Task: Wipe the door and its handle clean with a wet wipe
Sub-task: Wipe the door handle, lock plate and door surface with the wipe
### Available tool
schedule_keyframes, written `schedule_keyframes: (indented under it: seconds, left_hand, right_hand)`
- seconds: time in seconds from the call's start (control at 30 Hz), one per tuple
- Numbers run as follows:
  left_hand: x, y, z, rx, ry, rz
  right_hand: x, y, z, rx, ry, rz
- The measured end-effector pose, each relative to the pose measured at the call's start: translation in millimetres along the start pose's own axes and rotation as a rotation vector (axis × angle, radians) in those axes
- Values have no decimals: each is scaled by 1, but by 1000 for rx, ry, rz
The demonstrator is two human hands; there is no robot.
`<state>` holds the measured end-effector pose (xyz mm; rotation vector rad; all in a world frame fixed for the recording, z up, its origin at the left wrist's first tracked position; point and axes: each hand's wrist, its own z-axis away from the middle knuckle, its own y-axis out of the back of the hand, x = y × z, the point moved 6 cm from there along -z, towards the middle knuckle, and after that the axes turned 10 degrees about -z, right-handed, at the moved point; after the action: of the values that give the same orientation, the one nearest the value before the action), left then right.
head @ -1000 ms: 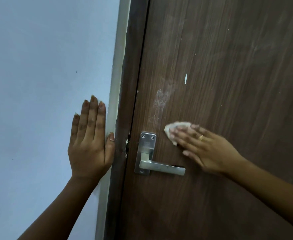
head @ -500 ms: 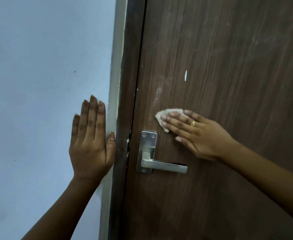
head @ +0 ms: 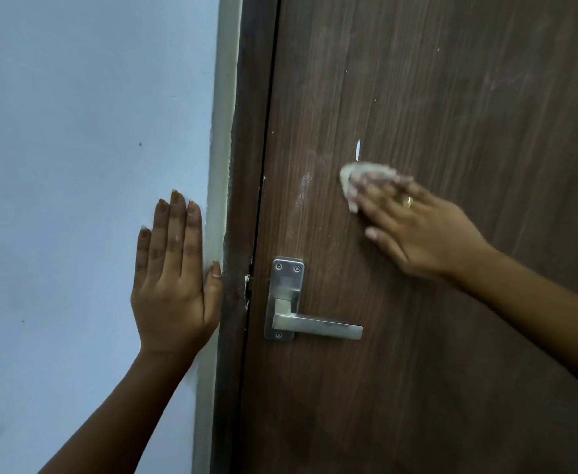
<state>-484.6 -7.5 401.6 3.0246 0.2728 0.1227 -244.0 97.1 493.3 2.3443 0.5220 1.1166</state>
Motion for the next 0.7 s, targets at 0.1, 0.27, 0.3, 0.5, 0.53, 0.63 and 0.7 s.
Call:
schedule_keyframes:
  seconds: [0.1,0.27,0.3,0.5,0.53,0.63,0.7]
  left_hand:
    - [0,1,0,1,2,0]
    - [0,2,-1,4,-2,-15]
    - [0,2,0,6,-2,-15]
    - [0,0,0,14,0,1]
    - [-1,0,0,11,0,1]
    - [-1,1,0,13,-5,-14]
    - [-1,2,-1,13,-13,-15]
  right_hand:
    - [-3,13,-39,103,-162,-55]
    - [-71,-25,-25,-54,179,-146]
    - [-72,-29,-14,-93,247,-123]
    - [-27,7,-54,113,-14,-97]
    - [-30,12,-67,144,-73,-121]
    - [-66,-2,-80,89,-10,-193]
    - [-95,-25,-57,-65,183,-224]
